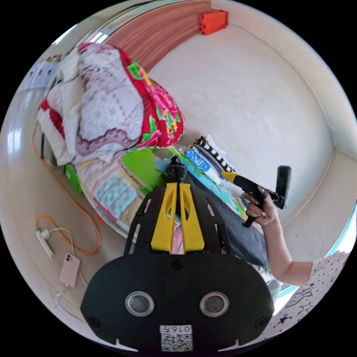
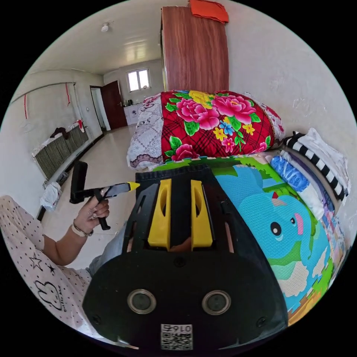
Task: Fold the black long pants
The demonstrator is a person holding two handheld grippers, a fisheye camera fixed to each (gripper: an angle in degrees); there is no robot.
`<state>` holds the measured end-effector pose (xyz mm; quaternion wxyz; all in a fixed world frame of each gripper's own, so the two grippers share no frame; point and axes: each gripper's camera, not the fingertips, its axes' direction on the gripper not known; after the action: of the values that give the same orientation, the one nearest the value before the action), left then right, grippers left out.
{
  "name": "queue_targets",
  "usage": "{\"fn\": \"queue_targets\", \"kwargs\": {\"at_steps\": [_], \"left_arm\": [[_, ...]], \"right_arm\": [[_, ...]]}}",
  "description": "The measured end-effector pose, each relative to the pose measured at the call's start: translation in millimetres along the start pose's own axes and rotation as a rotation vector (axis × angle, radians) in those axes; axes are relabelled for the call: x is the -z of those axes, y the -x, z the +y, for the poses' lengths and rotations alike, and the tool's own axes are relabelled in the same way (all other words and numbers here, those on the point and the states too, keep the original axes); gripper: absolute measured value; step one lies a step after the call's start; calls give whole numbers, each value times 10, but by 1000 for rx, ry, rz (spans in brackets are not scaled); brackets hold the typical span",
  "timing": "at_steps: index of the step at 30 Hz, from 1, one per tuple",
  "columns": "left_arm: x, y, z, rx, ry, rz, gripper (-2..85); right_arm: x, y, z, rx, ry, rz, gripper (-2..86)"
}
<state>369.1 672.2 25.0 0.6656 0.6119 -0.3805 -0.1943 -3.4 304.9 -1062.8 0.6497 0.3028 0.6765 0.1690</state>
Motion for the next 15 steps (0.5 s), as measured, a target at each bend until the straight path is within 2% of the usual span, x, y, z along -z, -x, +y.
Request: {"fn": "queue_targets", "kwargs": {"at_steps": [4, 8, 10, 15], "left_arm": [[-181, -795, 422, -257, -45, -95, -10], [-453, -1569, 1048, -484, -84, -189, -10], [-576, -1789, 1299, -528, -78, -166, -10], [-873, -2173, 1858, -602, -48, -180, -9]], "right_arm": [[-68, -293, -12, -157, 35, -142, 104], [-174, -589, -4, -351, 66, -141, 169], [-341, -770, -6, -407, 151, -207, 206], [-594, -1000, -1, -468, 276, -204, 205]]}}
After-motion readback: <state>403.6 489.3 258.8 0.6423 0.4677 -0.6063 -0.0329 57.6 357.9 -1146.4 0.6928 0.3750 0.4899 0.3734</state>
